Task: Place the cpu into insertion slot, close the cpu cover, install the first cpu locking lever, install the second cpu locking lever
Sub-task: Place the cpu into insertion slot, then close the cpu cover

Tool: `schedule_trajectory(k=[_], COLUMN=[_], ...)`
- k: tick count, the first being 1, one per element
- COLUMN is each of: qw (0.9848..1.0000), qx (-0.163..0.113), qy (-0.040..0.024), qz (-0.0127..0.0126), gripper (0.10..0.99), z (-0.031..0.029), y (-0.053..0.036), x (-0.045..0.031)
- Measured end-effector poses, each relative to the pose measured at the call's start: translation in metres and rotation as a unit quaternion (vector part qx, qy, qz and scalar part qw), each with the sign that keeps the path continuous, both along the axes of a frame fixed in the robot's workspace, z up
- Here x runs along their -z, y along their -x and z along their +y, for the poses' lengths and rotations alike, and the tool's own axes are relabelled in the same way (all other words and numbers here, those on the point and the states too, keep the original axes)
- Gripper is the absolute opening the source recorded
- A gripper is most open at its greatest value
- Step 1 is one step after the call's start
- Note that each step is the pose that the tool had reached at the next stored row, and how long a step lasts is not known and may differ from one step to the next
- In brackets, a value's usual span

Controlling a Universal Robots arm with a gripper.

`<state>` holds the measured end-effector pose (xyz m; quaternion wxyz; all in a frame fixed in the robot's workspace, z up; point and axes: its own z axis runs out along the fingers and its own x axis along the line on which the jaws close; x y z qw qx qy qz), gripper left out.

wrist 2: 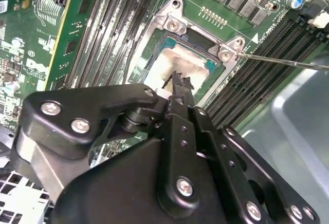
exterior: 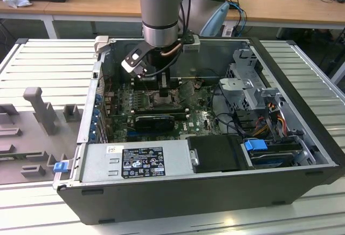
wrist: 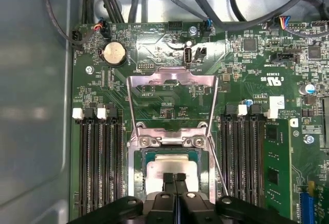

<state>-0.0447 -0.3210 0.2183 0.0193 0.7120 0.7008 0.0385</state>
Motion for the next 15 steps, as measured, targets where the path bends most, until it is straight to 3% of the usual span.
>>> schedule_trajectory(k=[7,11,15], qw=[1.0000,1.0000,1.0000], qx=[0.000,0.000,0.000], qy=[0.0000,-0.0006,-0.0018], qz=[0.0001,0.0021,0.0024], gripper=[0.106,0.106,0.106], z=[0.0000,-0.0014,-0.0016], y=[0.0000,-0.0116,-0.0130], x=[-0.0106,-0.0106,-0.0110])
